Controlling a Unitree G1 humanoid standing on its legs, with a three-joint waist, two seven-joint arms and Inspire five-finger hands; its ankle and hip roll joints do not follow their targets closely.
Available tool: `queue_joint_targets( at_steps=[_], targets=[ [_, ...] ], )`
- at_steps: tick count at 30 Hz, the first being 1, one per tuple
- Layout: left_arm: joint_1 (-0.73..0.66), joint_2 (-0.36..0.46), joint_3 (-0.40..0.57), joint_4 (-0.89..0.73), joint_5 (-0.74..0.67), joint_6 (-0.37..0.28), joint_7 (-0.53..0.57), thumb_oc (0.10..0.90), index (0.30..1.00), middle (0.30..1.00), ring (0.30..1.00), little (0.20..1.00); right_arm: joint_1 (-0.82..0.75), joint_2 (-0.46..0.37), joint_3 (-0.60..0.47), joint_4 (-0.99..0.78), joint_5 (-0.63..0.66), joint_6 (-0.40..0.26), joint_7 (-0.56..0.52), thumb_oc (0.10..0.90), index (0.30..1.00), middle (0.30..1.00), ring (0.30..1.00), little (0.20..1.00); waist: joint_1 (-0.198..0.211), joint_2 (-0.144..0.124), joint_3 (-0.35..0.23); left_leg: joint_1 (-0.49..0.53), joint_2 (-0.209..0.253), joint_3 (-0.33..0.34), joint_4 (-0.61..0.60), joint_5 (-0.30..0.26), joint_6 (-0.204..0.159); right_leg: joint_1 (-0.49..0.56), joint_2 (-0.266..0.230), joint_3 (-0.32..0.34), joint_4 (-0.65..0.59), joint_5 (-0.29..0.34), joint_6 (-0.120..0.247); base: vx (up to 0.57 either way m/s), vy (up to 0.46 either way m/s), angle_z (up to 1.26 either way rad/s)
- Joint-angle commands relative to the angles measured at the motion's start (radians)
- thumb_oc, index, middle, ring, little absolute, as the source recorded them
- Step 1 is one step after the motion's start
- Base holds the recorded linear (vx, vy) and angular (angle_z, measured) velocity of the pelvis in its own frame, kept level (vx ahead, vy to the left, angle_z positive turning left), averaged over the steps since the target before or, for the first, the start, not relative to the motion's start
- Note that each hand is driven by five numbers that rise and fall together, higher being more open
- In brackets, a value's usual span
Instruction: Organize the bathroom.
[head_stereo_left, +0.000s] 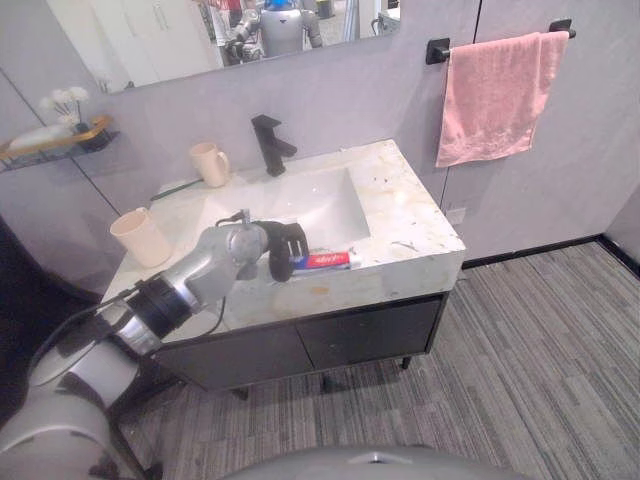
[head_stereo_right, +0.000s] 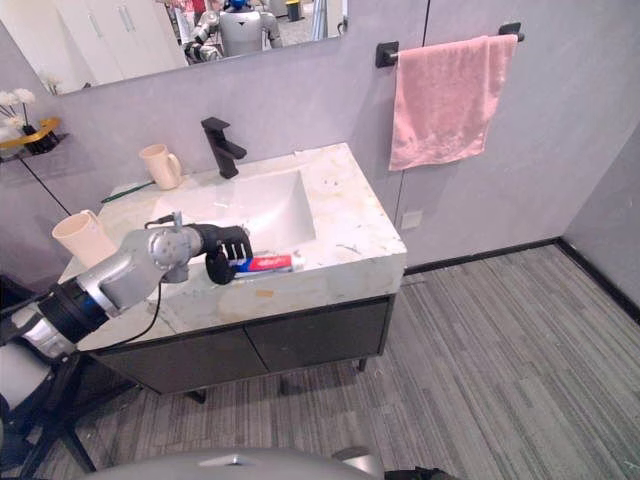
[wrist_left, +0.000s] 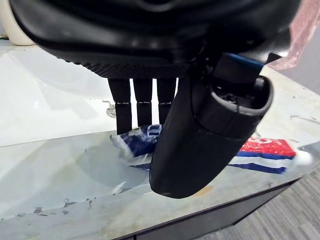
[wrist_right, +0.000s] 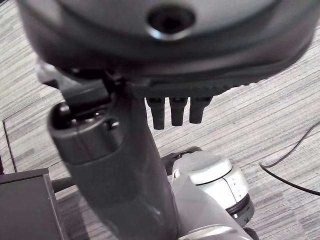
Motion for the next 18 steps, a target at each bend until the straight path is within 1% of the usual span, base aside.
queue_joint_targets(
  at_steps=[1, 2, 6, 8, 9, 10, 13, 14, 16, 17, 18],
  targets=[
    [-0.086, 0.056, 0.085, 0.036, 0.088, -0.026, 0.083, 0.400, 0.300, 0.300, 0.300, 0.300, -0.044, -0.025, -0.018, 0.019, 0.056, -0.024, -0.003, 0.800, 0.900, 0.900, 0.900, 0.900, 0.007, -0.033, 0.029, 0.042, -0.039, -0.009, 0.029, -0.095, 0.059, -0.007, 0.022, -0.010, 0.078, -0.111, 0.003, 0.00, 0.000, 0.00],
    [-0.080, 0.054, 0.088, 0.037, 0.098, -0.036, 0.091, 0.400, 0.300, 0.300, 0.300, 0.300, -0.042, -0.023, -0.024, 0.019, 0.060, -0.026, -0.003, 0.800, 0.900, 0.900, 0.900, 0.900, 0.007, -0.035, 0.029, 0.043, -0.039, -0.008, 0.027, -0.095, 0.059, -0.006, 0.023, -0.010, 0.077, -0.111, 0.003, 0.00, 0.000, 0.00],
    [-0.063, 0.045, 0.083, 0.028, 0.115, -0.041, 0.149, 0.400, 0.300, 0.300, 0.300, 0.300, -0.041, -0.027, -0.044, 0.016, 0.076, -0.035, -0.008, 0.800, 0.900, 0.900, 0.900, 0.900, 0.004, -0.038, 0.031, 0.041, -0.038, -0.009, 0.025, -0.093, 0.058, -0.008, 0.024, -0.006, 0.074, -0.108, 0.004, 0.00, 0.000, 0.00],
    [-0.056, 0.040, 0.083, 0.023, 0.113, -0.039, 0.157, 0.400, 0.300, 0.300, 0.300, 0.300, -0.041, -0.028, -0.049, 0.017, 0.081, -0.038, -0.010, 0.800, 0.900, 0.900, 0.900, 0.900, 0.005, -0.040, 0.031, 0.040, -0.038, -0.010, 0.026, -0.093, 0.058, -0.009, 0.024, -0.005, 0.073, -0.106, 0.004, 0.00, 0.000, 0.00],
    [-0.051, 0.035, 0.086, 0.018, 0.102, -0.035, 0.194, 0.400, 0.300, 0.300, 0.300, 0.300, -0.041, -0.030, -0.052, 0.018, 0.085, -0.049, -0.011, 0.800, 0.900, 0.900, 0.900, 0.900, 0.006, -0.042, 0.033, 0.040, -0.038, -0.011, 0.025, -0.092, 0.058, -0.009, 0.024, -0.004, 0.069, -0.103, 0.005, 0.00, 0.000, 0.00],
    [-0.051, 0.035, 0.086, 0.018, 0.102, -0.035, 0.194, 0.400, 0.300, 0.300, 0.300, 0.300, -0.041, -0.030, -0.052, 0.018, 0.085, -0.049, -0.011, 0.800, 0.900, 0.900, 0.900, 0.900, 0.006, -0.042, 0.033, 0.040, -0.038, -0.011, 0.025, -0.092, 0.058, -0.009, 0.024, -0.004, 0.069, -0.103, 0.005, 0.00, 0.000, 0.00],
    [-0.045, 0.026, 0.097, 0.020, 0.052, -0.037, 0.262, 0.400, 0.300, 0.300, 0.300, 0.300, -0.042, -0.031, -0.059, 0.006, 0.120, -0.071, -0.030, 0.800, 0.900, 0.900, 0.900, 0.900, 0.006, -0.046, 0.033, 0.039, -0.038, -0.010, 0.024, -0.092, 0.058, -0.009, 0.024, -0.001, 0.065, -0.099, 0.005, 0.00, 0.000, 0.00],
    [-0.042, 0.024, 0.107, 0.022, 0.015, -0.046, 0.297, 0.400, 0.300, 0.300, 0.300, 0.300, -0.041, -0.031, -0.068, -0.003, 0.147, -0.083, -0.038, 0.800, 0.900, 0.900, 0.900, 0.900, 0.006, -0.049, 0.034, 0.039, -0.038, -0.010, 0.023, -0.091, 0.058, -0.009, 0.024, 0.001, 0.064, -0.097, 0.005, 0.00, 0.000, 0.00],
    [-0.023, 0.015, 0.145, 0.030, -0.115, -0.071, 0.396, 0.400, 0.300, 0.300, 0.300, 0.300, -0.038, -0.038, -0.106, -0.047, 0.235, -0.146, -0.083, 0.800, 0.900, 0.900, 0.900, 0.900, 0.004, -0.057, 0.035, 0.041, -0.037, -0.008, 0.021, -0.089, 0.057, -0.009, 0.026, 0.008, 0.058, -0.091, 0.005, 0.00, 0.000, 0.00],
    [-0.013, 0.010, 0.164, 0.033, -0.155, -0.083, 0.418, 0.400, 0.300, 0.300, 0.300, 0.300, -0.034, -0.041, -0.118, -0.069, 0.255, -0.168, -0.103, 0.800, 0.900, 0.900, 0.900, 0.900, 0.003, -0.060, 0.037, 0.042, -0.036, -0.007, 0.020, -0.089, 0.057, -0.009, 0.027, 0.011, 0.056, -0.089, 0.004, -0.03, 0.016, -0.02],
    [0.015, 0.004, 0.223, 0.030, -0.265, -0.122, 0.492, 0.400, 0.300, 0.300, 0.300, 0.300, -0.022, -0.055, -0.161, -0.138, 0.289, -0.225, -0.164, 0.800, 0.900, 0.900, 0.900, 0.900, -0.002, -0.068, 0.042, 0.042, -0.034, -0.002, 0.019, -0.087, 0.056, -0.011, 0.029, 0.019, 0.052, -0.081, 0.004, -0.05, 0.018, -0.04]
  ],
)
